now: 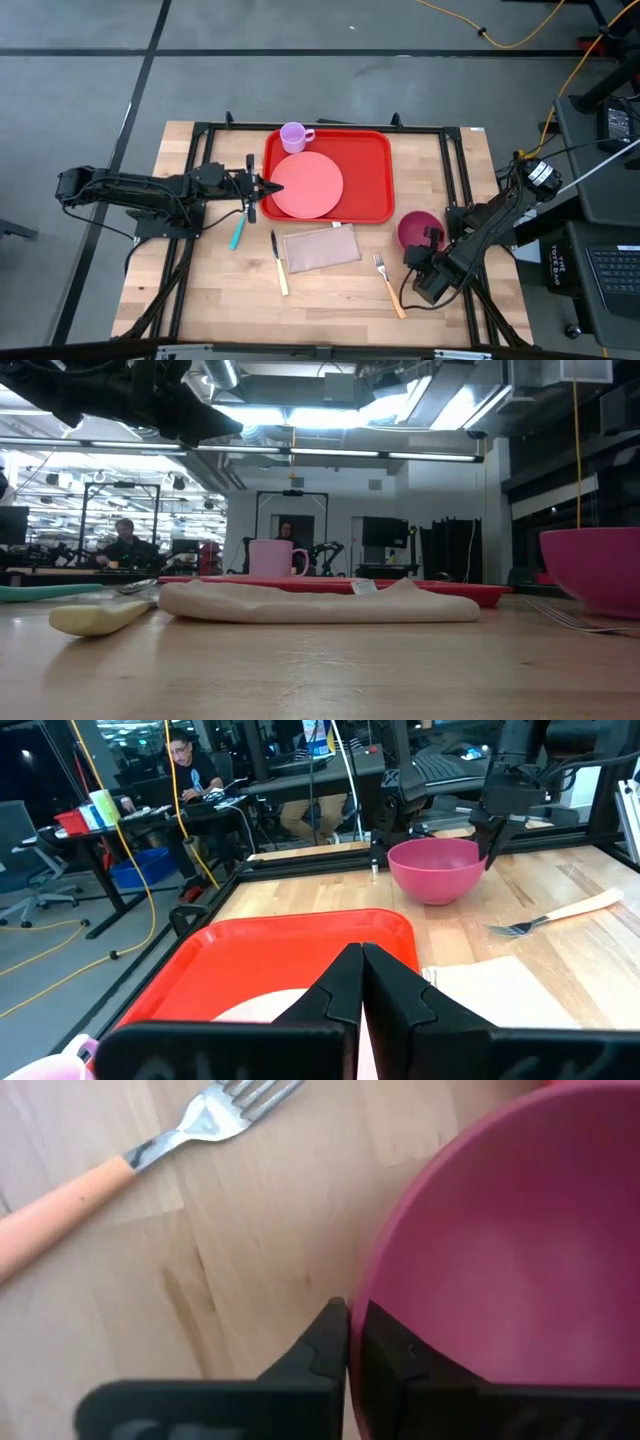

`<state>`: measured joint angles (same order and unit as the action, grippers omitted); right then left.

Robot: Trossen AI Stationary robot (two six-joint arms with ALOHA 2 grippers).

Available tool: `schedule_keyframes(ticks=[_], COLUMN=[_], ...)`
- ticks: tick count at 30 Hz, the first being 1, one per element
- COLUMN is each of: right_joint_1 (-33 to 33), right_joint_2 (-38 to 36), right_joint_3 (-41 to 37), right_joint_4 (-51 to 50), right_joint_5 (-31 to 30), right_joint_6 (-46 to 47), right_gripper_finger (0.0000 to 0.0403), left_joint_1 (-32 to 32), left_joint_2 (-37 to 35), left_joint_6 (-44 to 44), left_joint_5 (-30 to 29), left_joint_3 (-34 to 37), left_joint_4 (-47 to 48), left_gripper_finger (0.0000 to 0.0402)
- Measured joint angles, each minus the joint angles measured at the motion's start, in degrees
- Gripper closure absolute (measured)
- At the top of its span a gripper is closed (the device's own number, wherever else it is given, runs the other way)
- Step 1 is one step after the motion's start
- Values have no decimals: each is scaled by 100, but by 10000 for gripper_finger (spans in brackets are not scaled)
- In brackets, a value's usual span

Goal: Set up tray
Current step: Put the dark pink bowl on top of the pink plate

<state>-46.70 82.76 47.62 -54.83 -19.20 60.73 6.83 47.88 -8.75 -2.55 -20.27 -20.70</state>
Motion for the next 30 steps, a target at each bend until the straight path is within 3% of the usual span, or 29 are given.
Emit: schedule_keyframes(ticks=[8, 17, 25, 30], right_joint_1=[9, 120, 741, 1292], right_joint_2=[-2, -367, -1343, -1506], right_joint_3=[136, 623, 629, 632], right_joint_4=[-45, -100, -75, 196], right_joint_5=[0, -12, -299, -327], right_joint_6=[-148, -1023, -1950, -2882], right_gripper_finger=[391, 391, 391, 391], left_joint_1=[2, 2, 1, 2], left_joint_2=[0, 0, 1, 0], left_joint_6=[0, -2, -246, -251], left_joint_5=[0, 0, 0, 0], left_joint_3=[0, 0, 0, 0], left_joint_4=[5, 0, -3, -3], left_gripper_finger=[400, 394, 394, 393])
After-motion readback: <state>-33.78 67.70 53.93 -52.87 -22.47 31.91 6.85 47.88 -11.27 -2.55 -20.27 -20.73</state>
